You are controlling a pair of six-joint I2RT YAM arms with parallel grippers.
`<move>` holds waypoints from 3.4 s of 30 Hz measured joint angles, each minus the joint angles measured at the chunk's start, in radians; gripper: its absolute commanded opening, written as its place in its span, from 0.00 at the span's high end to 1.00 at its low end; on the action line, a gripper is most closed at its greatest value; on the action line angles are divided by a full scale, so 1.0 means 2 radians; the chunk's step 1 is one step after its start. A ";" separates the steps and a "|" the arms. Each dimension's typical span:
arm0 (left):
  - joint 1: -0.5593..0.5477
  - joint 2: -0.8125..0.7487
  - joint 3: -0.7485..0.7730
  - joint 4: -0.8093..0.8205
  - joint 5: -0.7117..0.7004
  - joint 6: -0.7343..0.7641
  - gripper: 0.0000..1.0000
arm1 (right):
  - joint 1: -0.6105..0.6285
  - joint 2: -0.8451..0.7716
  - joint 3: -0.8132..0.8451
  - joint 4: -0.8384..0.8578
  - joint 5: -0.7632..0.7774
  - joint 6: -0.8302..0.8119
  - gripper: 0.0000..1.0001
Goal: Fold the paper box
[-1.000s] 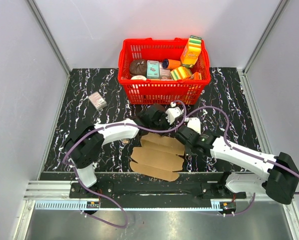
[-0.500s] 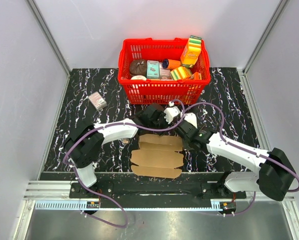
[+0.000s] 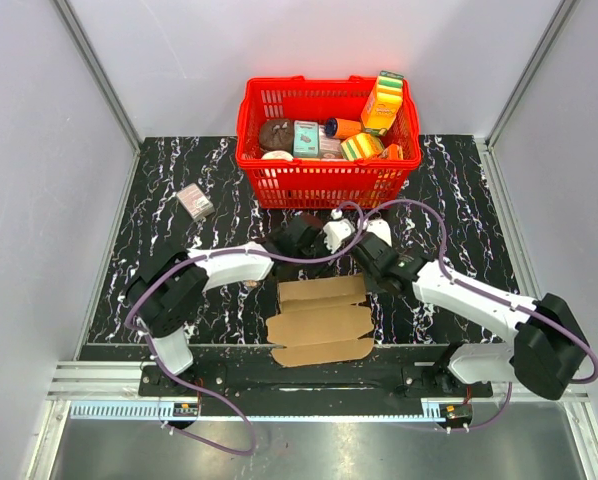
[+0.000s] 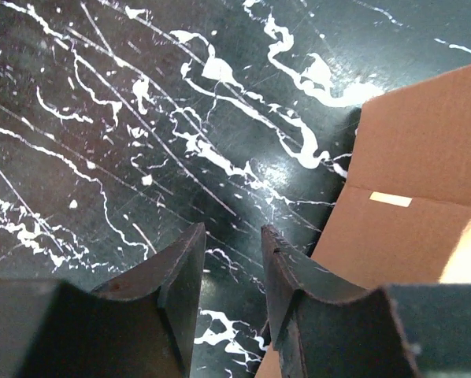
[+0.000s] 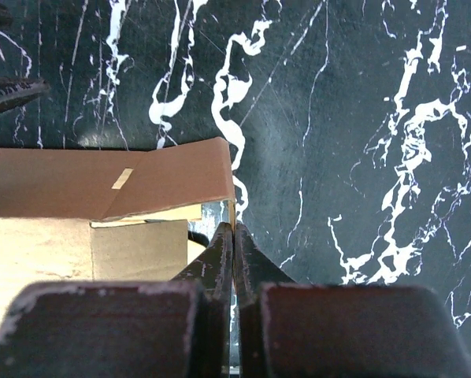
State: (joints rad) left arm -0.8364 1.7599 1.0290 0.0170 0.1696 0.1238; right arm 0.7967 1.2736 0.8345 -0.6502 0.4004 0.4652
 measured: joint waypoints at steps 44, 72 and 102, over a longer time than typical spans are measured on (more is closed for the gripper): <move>0.015 -0.262 -0.208 0.177 -0.045 -0.060 0.85 | -0.045 -0.072 0.009 0.023 -0.081 0.103 0.84; -0.012 -0.214 -0.170 0.118 -0.014 -0.035 1.00 | -0.128 0.028 -0.058 0.118 -0.169 0.104 0.78; -0.017 -0.261 -0.218 0.075 -0.071 -0.055 1.00 | -0.129 0.071 -0.078 0.145 -0.164 0.101 0.70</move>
State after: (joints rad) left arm -0.8696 1.2388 0.5934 0.1665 0.0284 0.0135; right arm 0.5396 1.4162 0.6785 -0.3603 0.0719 0.6678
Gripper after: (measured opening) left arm 0.024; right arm 0.298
